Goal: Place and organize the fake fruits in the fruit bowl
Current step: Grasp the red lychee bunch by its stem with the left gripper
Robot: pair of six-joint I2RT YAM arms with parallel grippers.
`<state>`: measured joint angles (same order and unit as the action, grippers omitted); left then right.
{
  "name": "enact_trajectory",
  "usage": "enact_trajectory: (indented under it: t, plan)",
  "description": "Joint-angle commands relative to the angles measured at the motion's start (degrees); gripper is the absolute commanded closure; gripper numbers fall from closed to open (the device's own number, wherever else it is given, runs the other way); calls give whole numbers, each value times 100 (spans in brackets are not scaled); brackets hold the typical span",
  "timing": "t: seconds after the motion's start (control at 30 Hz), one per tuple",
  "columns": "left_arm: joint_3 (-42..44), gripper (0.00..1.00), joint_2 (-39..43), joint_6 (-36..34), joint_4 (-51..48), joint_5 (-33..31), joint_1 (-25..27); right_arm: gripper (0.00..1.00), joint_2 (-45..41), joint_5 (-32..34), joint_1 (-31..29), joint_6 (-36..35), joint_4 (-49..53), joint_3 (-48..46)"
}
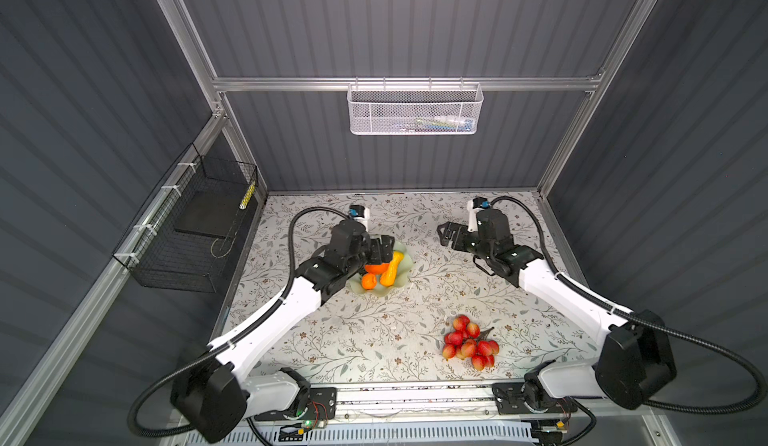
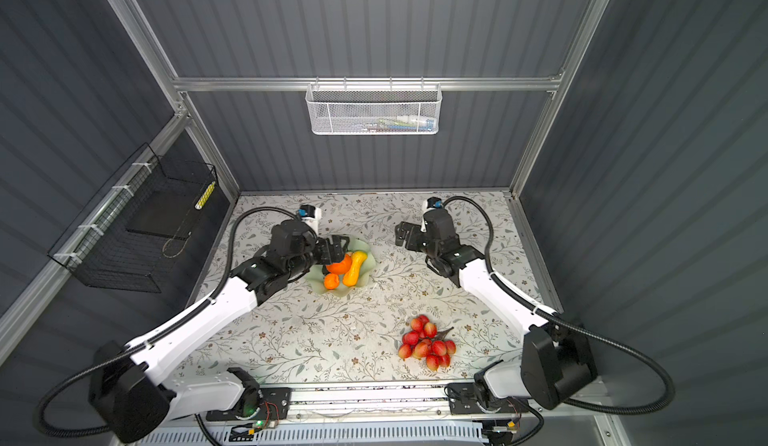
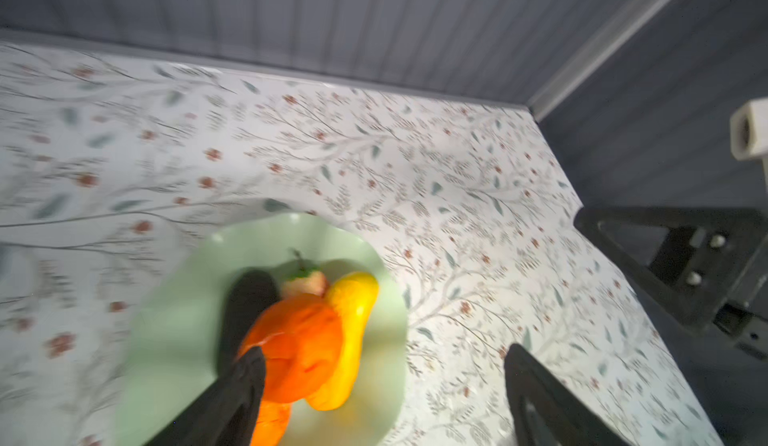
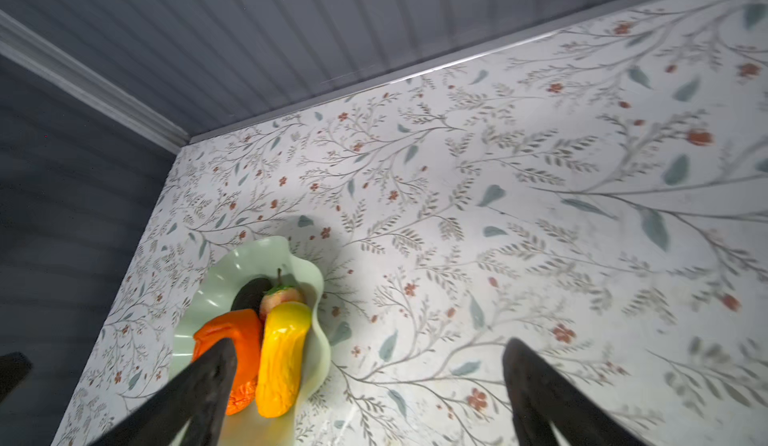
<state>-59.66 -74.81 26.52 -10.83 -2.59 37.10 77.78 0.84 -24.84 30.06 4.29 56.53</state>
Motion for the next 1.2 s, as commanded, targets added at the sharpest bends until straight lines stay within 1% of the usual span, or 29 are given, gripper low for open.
enact_trajectory:
  t: [0.0,0.03,0.13,0.3,0.43,0.67,0.7,0.73,0.9,1.0,1.17]
  plan:
    - [-362,10,-697,-41,-45,1393,668,1,-366,148,317,110,-24,-317]
    - [-598,10,-991,-191,-270,1352,950,1,-464,97,473,167,5,-417]
    - [-1137,10,-1786,-409,-795,1481,1480,1,-741,-166,924,372,-65,-787]
    - [-1486,9,-2519,-446,-1006,1844,1948,1,-1102,-566,1541,595,-173,-1230]
    - [-1764,9,-3000,-522,-1507,1947,2212,1,-1272,-675,1769,606,-157,-1405]
    - [-1698,10,-3289,-438,-1508,2105,2394,1,-1326,-802,1912,675,-240,-1579]
    - [-1726,9,-3318,-437,-1494,2327,2406,1,-1317,-826,1919,698,-255,-1592]
    - [-1742,9,-3343,-434,-1465,2375,2420,1,-1299,-844,1926,701,-269,-1601]
    - [-1877,10,-3546,-415,-1450,2438,2495,1,-1261,-890,1963,724,-298,-1627]
    - [-1865,13,-3649,-336,-1335,2480,2512,1,-1245,-907,1974,729,-342,-1643]
    - [-1909,21,-3770,-264,-1197,2551,2516,1,-1187,-962,1990,770,-387,-1647]
